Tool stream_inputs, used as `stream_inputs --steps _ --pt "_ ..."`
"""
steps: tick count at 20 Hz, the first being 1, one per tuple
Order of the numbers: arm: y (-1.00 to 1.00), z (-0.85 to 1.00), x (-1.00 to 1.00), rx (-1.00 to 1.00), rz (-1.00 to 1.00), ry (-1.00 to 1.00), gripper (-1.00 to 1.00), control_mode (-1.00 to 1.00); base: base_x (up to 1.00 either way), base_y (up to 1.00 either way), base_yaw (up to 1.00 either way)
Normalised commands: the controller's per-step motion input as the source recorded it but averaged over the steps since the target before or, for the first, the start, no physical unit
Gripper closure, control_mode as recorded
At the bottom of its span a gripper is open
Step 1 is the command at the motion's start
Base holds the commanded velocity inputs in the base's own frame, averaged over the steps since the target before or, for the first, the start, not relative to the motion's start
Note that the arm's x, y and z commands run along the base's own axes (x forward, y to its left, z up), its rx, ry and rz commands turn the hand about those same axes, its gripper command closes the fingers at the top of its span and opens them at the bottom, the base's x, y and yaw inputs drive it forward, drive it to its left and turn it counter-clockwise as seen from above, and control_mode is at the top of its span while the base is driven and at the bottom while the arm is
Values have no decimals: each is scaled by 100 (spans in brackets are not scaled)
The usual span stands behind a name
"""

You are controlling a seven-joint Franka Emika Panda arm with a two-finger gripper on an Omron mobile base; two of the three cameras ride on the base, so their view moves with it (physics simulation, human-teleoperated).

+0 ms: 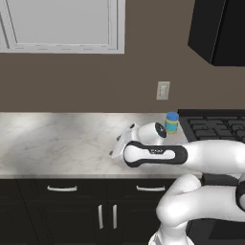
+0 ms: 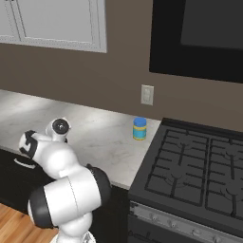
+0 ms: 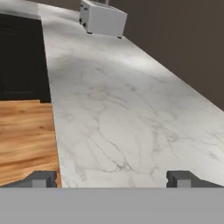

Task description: Collect the turmeric, mayonnaise, and shaker from the cabinet and place them next to the stove.

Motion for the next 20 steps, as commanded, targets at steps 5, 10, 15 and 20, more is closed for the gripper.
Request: stream_inputs --steps 5,10,15,20 --pt "6 -10 -35 -3 1 2 -100 -100 0 0 0" --pt "19 -14 -34 -2 5 0 -100 100 -23 29 3" --pt "0 0 0 0 0 0 -100 100 -44 100 2" --pt "0 0 0 0 0 0 -100 100 -31 100 0"
